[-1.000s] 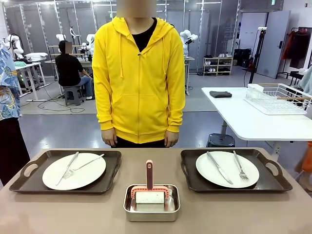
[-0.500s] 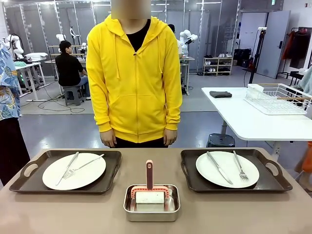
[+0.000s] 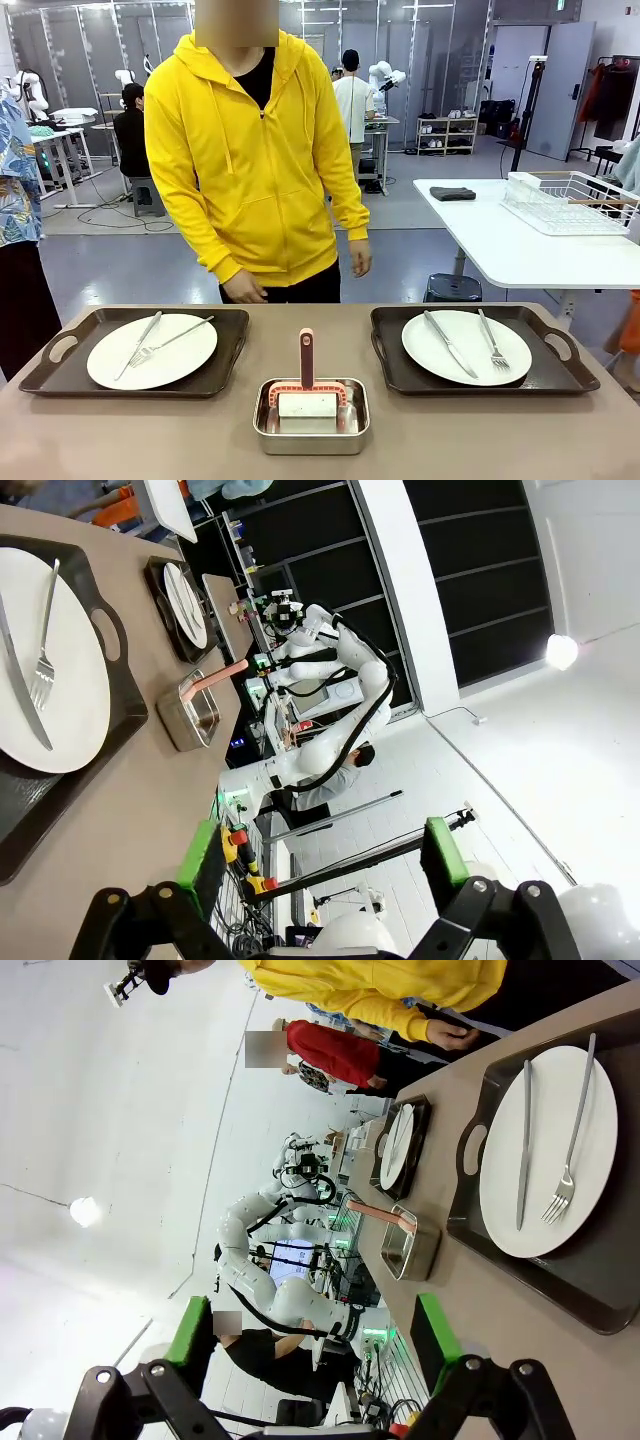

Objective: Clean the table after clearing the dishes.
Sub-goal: When the left (or right) Handle tray is removed, use the left hand (or right hand) to clean the left (or right) side of the table with the Lint Roller.

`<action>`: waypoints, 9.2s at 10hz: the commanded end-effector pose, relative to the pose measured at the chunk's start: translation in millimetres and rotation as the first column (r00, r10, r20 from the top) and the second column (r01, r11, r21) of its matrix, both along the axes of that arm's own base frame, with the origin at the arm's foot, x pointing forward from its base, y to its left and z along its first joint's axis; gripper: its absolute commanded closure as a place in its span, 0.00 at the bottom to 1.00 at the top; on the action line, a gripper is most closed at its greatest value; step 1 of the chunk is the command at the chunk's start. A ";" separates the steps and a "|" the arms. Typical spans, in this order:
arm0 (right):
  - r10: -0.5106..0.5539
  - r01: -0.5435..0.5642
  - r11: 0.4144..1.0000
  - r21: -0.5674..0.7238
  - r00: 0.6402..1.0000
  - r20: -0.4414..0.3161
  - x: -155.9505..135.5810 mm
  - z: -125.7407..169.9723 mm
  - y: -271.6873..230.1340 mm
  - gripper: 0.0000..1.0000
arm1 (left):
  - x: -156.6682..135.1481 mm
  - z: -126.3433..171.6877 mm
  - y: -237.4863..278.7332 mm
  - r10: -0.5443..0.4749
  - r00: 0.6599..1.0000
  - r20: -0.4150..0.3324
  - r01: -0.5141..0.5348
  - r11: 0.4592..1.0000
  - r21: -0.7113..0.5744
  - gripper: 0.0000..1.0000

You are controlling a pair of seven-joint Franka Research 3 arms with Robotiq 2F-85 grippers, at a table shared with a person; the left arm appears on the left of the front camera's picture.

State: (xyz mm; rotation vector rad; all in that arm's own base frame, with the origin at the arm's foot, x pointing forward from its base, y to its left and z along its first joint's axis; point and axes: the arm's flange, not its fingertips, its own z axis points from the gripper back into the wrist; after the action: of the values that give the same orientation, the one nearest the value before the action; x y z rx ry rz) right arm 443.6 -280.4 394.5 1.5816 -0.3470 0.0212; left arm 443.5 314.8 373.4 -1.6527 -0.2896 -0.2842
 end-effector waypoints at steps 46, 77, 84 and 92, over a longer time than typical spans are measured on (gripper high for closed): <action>0.802 -0.149 -0.003 -0.989 0.591 -0.092 40.3 139.2 491.8 0.00 | -4.5 1.0 -1.8 0.018 1.000 0.010 -0.018 1.000 0.012 0.00; 0.936 0.053 -0.153 -0.987 0.327 -0.128 -11.3 39.3 705.1 0.00 | -4.5 1.0 -1.8 0.018 1.000 0.010 -0.018 1.000 0.012 0.00; 0.929 0.012 -0.194 -0.981 0.324 -0.180 -10.7 33.8 716.0 0.00 | -4.5 1.0 -1.8 0.018 1.000 0.010 -0.018 1.000 0.012 0.00; 0.925 0.007 -0.205 -0.979 0.327 -0.191 -8.1 32.3 715.1 0.60 | -4.5 1.0 -1.8 0.018 1.000 0.010 -0.018 1.000 0.012 0.00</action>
State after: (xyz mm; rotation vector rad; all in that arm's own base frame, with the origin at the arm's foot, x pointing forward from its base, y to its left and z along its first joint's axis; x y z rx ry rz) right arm 439.6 429.1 427.8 0.0098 -0.0313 1.4985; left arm 443.2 315.0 372.6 -1.6492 -0.2883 -0.2810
